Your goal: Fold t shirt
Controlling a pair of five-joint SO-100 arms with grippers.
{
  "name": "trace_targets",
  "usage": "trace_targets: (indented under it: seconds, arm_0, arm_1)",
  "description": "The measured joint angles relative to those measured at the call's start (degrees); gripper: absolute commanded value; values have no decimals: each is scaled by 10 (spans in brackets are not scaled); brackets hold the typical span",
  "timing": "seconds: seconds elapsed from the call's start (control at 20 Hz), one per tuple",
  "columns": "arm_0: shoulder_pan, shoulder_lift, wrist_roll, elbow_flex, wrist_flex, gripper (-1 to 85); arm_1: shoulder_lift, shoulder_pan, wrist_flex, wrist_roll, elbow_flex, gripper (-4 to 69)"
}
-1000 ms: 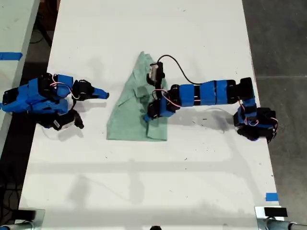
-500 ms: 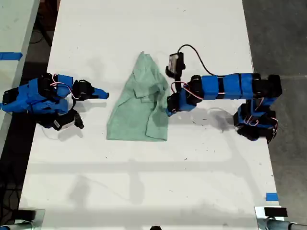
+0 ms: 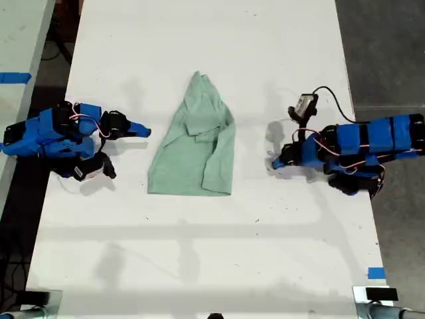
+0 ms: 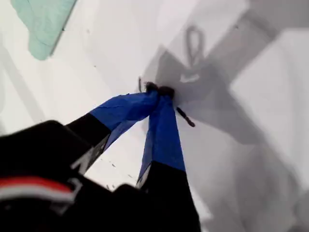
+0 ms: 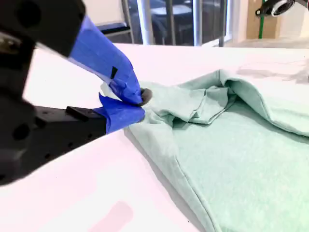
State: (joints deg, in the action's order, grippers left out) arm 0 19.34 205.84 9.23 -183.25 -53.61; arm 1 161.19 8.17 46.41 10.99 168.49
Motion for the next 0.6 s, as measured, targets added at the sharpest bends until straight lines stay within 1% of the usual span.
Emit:
trace_targets:
  seconds: [0.05,0.1,0.2,0.25,0.35,0.6]
  arm_0:
    - [0,0,0,0,0,-1]
    - [0,0,0,0,0,-1]
    - [0,0,0,0,0,-1]
    - [0,0,0,0,0,-1]
    - [0,0,0,0,0,-1]
    - [0,0,0,0,0,-1]
  arm_1:
    - [76,-2,8,-1,47,-10]
    - [162,2,41,-9,62,-10]
    - [333,18,175,-39,68,-10]
    - [353,31,213,-44,68,-10]
    - [376,28,240,-54,69,-9]
    - [384,29,240,-62,69,-9]
